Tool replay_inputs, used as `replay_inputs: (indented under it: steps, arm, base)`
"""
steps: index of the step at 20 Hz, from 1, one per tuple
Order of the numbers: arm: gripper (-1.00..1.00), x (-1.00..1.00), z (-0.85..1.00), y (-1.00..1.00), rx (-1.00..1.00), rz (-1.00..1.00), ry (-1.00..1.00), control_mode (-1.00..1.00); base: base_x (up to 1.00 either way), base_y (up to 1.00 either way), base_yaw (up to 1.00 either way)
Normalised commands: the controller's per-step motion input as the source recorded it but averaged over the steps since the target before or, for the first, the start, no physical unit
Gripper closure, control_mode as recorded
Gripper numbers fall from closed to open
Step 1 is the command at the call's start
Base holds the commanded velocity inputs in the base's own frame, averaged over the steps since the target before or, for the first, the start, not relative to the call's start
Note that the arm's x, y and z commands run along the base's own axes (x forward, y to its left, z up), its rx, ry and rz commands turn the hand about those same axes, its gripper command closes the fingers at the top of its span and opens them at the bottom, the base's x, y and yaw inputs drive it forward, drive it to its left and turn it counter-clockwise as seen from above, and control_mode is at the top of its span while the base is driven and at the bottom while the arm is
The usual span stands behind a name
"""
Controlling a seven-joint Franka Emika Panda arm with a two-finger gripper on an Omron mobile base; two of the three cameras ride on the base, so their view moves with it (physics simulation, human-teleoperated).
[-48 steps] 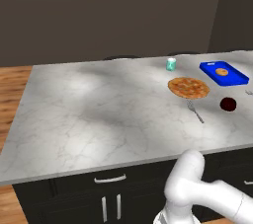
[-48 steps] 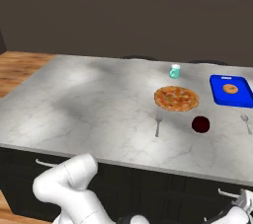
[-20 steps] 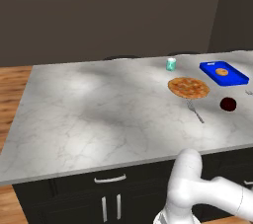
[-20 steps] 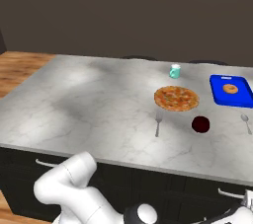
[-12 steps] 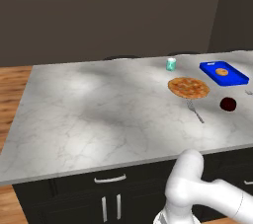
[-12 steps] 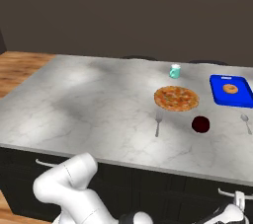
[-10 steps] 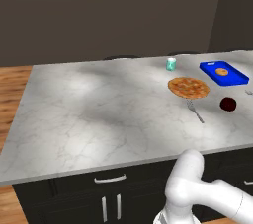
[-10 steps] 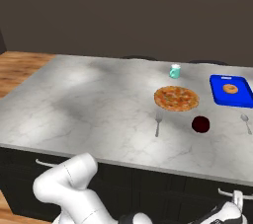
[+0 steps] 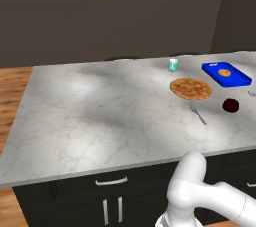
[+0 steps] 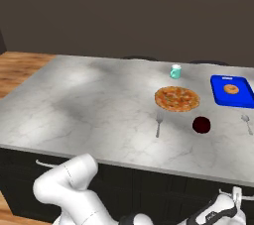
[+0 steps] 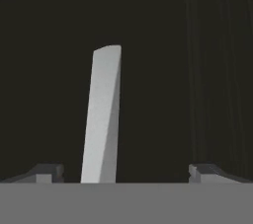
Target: Take the pizza cutter from the drawer on the right and place it on the dining counter for cutting.
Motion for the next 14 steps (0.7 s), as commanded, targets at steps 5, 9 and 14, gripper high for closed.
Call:
replay_inputs:
  steps: [5, 9, 14]
  arm:
    - [-1.0, 0.0, -0.56, 0.0, 0.04, 0.0, -0.05, -1.0]
    - [-1.0, 0.05, -0.61, 0.03, 0.04, 0.01, -0.08, -1.0]
    - [1.0, 0.25, -0.7, 0.15, 0.06, 0.06, -0.14, -1.0]
  base:
    - [0.0, 0.0, 0.0]
    - [0.0, 0.0, 0.0]
    - [0.0, 0.0, 0.0]
